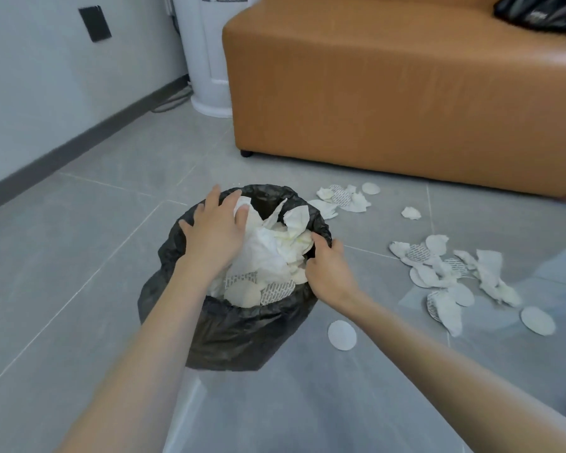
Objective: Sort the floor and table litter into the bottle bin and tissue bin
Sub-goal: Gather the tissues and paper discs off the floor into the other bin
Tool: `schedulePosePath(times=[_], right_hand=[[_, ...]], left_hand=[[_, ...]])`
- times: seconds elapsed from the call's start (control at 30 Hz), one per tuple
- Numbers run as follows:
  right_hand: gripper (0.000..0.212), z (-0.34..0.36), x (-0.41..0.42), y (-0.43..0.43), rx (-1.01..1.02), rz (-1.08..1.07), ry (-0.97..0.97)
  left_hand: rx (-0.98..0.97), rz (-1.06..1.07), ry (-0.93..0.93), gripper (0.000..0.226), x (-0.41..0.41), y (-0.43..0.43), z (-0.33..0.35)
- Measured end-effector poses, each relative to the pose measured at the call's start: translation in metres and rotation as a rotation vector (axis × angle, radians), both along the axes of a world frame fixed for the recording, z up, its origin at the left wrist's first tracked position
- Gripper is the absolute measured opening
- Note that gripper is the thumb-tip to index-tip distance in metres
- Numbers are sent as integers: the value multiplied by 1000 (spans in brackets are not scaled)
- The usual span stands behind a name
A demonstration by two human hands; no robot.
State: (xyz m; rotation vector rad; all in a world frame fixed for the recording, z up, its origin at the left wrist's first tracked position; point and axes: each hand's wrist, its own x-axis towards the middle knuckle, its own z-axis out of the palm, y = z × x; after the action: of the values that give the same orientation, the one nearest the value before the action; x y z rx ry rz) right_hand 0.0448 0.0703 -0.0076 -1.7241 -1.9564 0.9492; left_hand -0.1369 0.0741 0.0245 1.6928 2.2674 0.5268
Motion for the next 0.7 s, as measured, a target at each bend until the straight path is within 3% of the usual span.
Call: schedulePosePath(times=[0.17,0.3,0.6,0.7], right_hand=[[37,3,38,19,-100,-51,297],[35,3,69,21,-217,-71,536],[28,-20,126,52,-203,-209,460],[28,-22,129,75,-177,-172,348]], left_hand=[[137,-193,37,45,66,32,20],[158,-280,107,43,105,53,23],[14,-290,132,40,131,96,-23],[71,-272,143,38,125,106,-30]])
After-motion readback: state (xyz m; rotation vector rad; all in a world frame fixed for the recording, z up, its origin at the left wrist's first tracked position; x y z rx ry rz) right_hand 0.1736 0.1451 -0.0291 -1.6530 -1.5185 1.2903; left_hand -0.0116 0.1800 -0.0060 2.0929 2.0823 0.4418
